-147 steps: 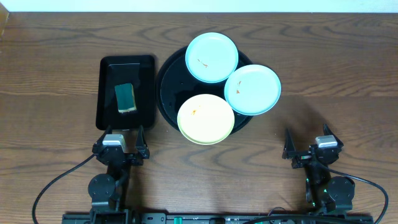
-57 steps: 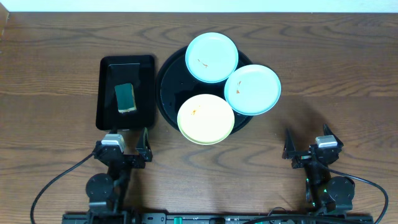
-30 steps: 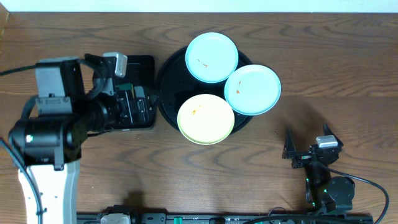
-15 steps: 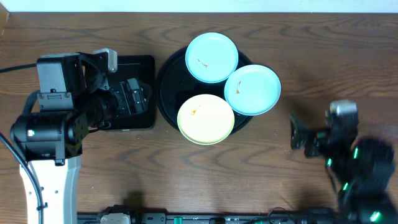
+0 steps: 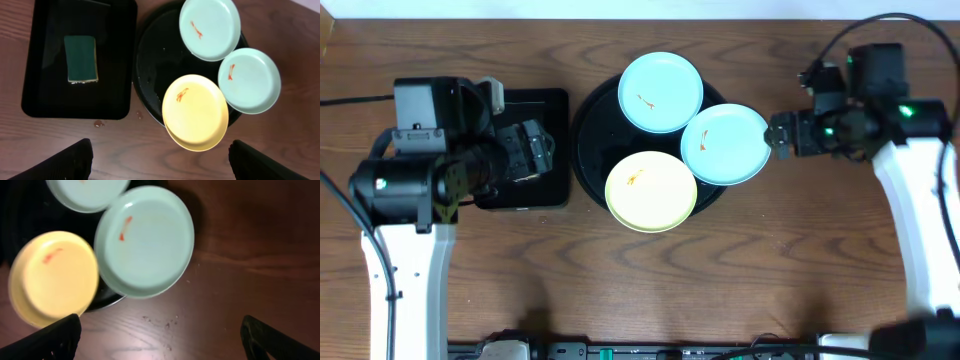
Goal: Clean dirty plates on tray and stack at the side
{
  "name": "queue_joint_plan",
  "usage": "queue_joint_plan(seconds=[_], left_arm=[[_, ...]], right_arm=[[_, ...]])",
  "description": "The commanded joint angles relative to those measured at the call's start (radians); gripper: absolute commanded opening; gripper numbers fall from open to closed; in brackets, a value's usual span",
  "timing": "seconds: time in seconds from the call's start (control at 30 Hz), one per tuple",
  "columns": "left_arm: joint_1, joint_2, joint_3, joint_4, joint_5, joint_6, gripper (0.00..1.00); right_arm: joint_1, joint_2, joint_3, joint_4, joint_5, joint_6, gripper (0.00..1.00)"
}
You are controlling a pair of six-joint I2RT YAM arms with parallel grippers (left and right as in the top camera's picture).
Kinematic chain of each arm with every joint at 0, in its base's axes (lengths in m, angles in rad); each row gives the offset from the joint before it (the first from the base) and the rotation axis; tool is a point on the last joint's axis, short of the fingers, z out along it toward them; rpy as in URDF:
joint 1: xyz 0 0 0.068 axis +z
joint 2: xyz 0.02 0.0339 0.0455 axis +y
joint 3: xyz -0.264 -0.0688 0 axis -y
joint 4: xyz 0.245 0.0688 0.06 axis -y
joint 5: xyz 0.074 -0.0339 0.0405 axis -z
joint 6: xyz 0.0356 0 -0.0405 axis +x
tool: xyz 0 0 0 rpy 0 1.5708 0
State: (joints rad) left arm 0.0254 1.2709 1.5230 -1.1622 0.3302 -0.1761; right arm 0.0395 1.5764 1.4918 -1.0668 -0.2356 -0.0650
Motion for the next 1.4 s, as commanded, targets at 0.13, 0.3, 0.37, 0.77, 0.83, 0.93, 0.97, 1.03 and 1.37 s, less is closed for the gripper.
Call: queue_joint_plan(seconds=[0.13, 0.3, 0.37, 0.77, 0.83, 0.93, 0.97, 1.03, 1.37], left_arm=[[0.004, 0.068, 0.016, 0.000, -0.015, 0.026, 0.87], [0.004, 0.114, 0.016, 0.000, -0.015, 0.026, 0.87], [0.004, 0.130, 0.016, 0.000, -0.023, 0.025, 0.87], [0.004, 0.183, 0.016, 0.011, -0.066, 0.025, 0.87], [0.004, 0.183, 0.016, 0.011, -0.082, 0.025, 0.87], [0.004, 0.184, 0.016, 0.011, -0.108, 0.025, 0.87], [0.004, 0.184, 0.016, 0.011, -0.112, 0.025, 0.87], [0.004, 0.185, 0.016, 0.011, -0.115, 0.025, 0.87], [0.004, 0.185, 0.016, 0.011, -0.115, 0.025, 0.87]], right_arm=[[-0.036, 0.182, 0.018, 0.087, -0.005, 0.005, 0.75], [-0.043, 0.282, 0.018, 0.169, -0.005, 0.008, 0.57], [-0.043, 0.316, 0.018, 0.195, -0.005, 0.008, 0.57], [-0.022, 0.438, 0.017, 0.253, -0.009, 0.016, 0.41], [-0.017, 0.438, 0.017, 0.260, -0.010, 0.016, 0.40], [-0.006, 0.438, 0.017, 0.263, -0.039, 0.016, 0.39], [0.000, 0.439, 0.014, 0.264, -0.043, 0.016, 0.38], [0.009, 0.439, 0.000, 0.277, -0.021, 0.016, 0.34], [0.018, 0.439, -0.032, 0.314, 0.051, 0.021, 0.27]])
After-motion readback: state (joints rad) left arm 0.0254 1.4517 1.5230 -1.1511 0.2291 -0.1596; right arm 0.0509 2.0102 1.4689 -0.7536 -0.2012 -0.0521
